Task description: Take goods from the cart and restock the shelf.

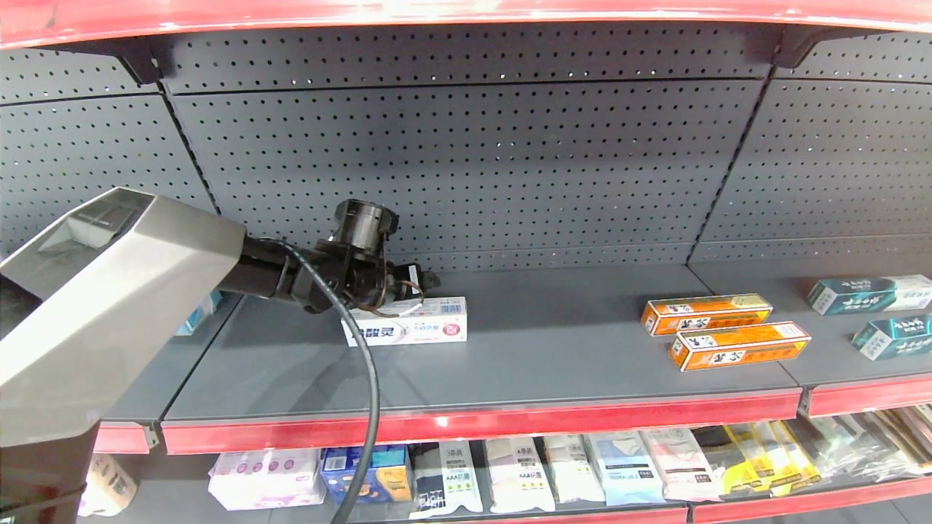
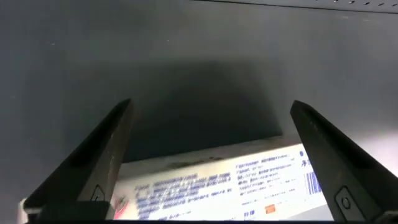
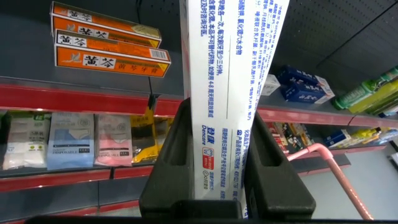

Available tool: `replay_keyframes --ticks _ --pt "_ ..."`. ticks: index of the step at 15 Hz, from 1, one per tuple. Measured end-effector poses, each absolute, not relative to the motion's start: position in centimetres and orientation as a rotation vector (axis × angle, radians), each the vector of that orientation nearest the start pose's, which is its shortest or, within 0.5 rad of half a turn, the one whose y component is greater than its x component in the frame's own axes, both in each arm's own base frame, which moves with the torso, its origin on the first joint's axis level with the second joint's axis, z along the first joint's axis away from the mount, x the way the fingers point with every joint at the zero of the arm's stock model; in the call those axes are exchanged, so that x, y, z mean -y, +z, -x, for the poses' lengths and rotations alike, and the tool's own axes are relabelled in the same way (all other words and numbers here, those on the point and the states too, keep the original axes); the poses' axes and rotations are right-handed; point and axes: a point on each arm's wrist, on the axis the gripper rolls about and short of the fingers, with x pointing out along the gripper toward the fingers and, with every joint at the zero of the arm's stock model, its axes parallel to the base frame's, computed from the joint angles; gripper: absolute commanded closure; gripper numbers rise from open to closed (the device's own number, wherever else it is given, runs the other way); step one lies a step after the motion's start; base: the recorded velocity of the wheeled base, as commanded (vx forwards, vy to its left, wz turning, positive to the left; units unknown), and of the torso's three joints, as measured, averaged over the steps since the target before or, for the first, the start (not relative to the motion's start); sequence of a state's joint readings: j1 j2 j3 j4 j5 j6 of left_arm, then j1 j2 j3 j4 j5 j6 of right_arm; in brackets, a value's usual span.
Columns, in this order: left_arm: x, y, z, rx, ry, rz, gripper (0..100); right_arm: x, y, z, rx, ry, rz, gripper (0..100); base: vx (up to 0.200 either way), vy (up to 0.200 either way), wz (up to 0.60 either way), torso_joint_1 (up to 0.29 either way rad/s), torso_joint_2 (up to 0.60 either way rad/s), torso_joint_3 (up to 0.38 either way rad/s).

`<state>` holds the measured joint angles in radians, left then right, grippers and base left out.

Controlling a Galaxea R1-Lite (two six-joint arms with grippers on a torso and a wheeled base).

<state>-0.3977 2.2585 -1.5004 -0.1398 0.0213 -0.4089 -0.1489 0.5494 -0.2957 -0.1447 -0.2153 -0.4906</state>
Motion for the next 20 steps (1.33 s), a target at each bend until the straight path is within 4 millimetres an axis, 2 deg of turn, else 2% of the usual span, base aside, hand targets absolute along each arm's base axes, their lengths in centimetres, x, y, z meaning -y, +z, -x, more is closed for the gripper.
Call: replay_keyframes --ticks 6,9,20 --pt "18.6 9.8 -42.6 -0.69 -0.254 0.251 0 1.0 17.2 -3.2 -0.204 -0.326 0.487 100 0.0 0.0 0.0 0.0 0.0 0.0" --pt "18.7 9.2 -42.3 -0.741 -0.254 0.229 0 1.0 17.1 -3.3 -0.207 -0.327 0.485 100 0.0 0.0 0.0 0.0 0.0 0.0" --pt "18.9 8.9 -41.8 -0.783 -0.32 0.166 0 1.0 16.8 -3.3 -0.215 -0.326 0.477 100 0.0 0.0 0.0 0.0 0.0 0.0"
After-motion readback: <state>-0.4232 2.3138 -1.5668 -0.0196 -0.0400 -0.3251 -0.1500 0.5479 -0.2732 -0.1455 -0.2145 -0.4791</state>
